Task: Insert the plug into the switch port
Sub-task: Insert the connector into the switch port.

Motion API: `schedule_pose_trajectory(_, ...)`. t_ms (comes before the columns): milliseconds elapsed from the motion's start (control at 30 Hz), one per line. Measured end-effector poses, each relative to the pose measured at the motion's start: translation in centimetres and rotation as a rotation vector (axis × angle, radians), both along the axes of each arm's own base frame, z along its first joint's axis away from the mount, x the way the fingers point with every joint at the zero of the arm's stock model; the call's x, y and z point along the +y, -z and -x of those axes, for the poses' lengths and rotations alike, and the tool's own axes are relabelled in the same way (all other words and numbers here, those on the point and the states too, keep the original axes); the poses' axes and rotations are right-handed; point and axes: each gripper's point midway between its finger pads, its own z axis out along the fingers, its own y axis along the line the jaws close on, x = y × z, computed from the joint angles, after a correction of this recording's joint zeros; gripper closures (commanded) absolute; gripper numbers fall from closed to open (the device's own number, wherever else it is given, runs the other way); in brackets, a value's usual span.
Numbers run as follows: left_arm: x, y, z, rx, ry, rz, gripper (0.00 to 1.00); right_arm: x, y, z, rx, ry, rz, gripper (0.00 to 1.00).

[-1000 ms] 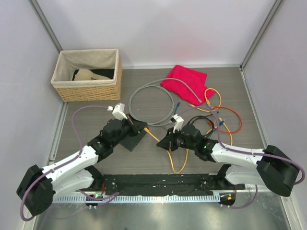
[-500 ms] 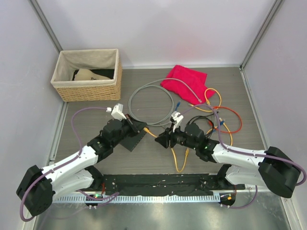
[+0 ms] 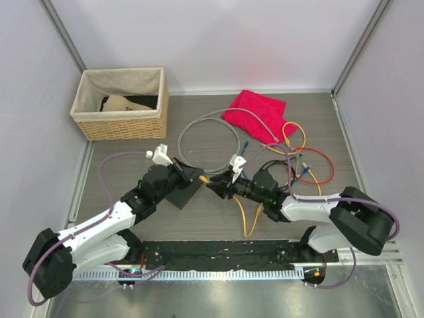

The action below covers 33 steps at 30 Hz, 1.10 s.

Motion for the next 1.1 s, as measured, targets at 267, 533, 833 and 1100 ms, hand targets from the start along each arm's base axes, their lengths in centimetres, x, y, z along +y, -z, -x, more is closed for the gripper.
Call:
schedule_pose_trajectory(267, -0.1, 0.2, 0.0, 0.023, -0.009, 0.019, 1.0, 1.4, -2.5, -0.4, -0.076, -0.041, -0.059, 0.71)
schedule_pose_trajectory(533, -0.1, 0.2, -0.1, 0.027, -0.012, 0.019, 1.0, 2.0, -2.4, -0.5, -0.078, -0.056, -0.059, 0.75)
schedule_pose_trajectory(833, 0.0, 0.3, -0.1, 0.032, -0.015, 0.022, 1.0, 2.1, -2.4, -0.2, -0.078, -0.076, -0.06, 0.71)
schedule_pose_trajectory(1100, 0.1, 0.5, 0.0, 0.042, -0.023, 0.028, 1.0, 2.1, -2.2, 0.0, -0.072, -0.088, -0.058, 0.7)
